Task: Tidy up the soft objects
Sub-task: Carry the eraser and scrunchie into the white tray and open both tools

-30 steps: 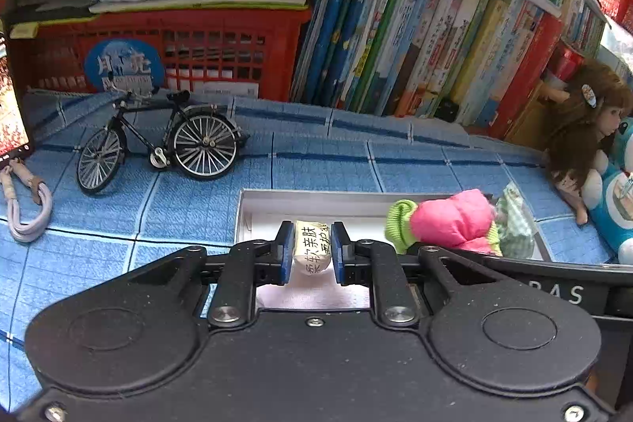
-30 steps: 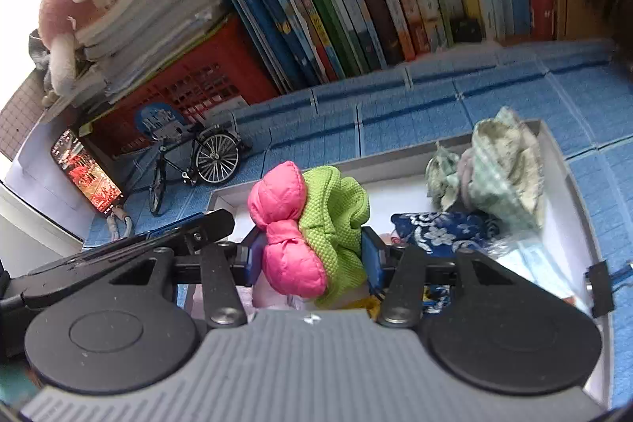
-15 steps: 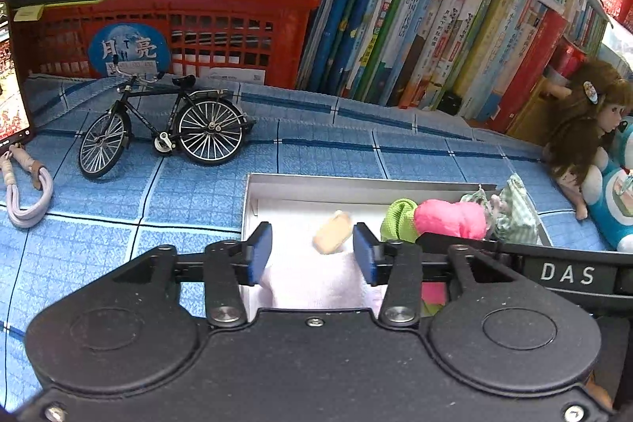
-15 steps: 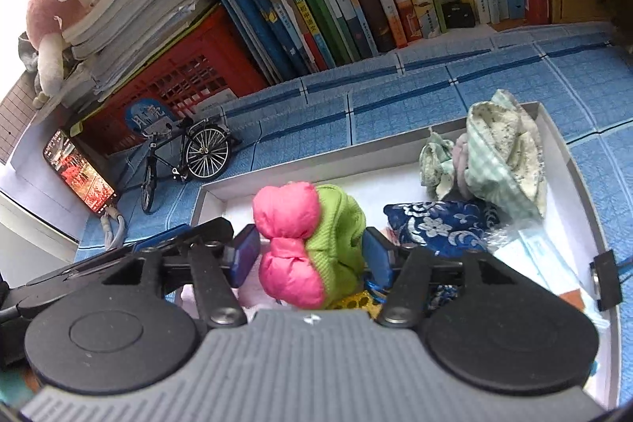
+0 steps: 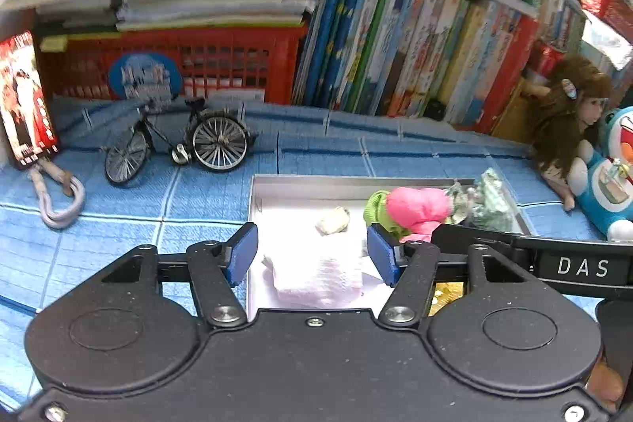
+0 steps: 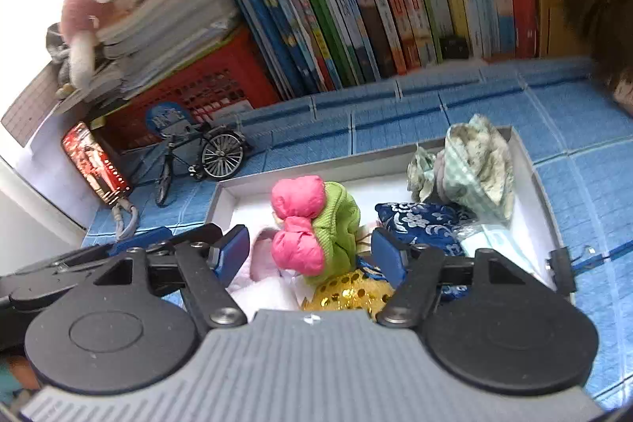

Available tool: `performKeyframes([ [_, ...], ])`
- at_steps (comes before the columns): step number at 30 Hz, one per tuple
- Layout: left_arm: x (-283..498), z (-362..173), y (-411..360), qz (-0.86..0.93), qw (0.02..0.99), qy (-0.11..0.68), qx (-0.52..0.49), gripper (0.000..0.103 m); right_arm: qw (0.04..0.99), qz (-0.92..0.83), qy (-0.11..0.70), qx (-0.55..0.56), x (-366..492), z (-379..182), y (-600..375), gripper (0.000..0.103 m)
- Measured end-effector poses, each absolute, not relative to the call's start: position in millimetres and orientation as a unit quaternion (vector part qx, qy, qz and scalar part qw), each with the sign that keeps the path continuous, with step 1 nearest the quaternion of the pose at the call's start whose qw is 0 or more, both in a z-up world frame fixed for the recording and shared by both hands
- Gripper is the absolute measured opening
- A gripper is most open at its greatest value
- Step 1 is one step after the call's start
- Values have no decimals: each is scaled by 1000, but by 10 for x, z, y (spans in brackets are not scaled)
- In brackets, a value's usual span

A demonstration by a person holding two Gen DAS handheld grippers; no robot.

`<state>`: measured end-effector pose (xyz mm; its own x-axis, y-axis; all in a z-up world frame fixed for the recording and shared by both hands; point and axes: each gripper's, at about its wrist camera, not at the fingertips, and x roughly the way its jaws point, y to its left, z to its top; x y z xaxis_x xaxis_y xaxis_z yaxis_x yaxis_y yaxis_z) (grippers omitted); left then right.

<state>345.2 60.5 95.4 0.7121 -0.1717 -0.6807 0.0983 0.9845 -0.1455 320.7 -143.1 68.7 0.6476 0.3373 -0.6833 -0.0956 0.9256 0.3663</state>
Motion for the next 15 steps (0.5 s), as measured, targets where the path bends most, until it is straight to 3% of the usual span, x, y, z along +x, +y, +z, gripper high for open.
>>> performKeyframes([
  [15,2106,1404,450,-84,959,269,-11,82,952,135,272,46,2023,1204,-1598,91],
])
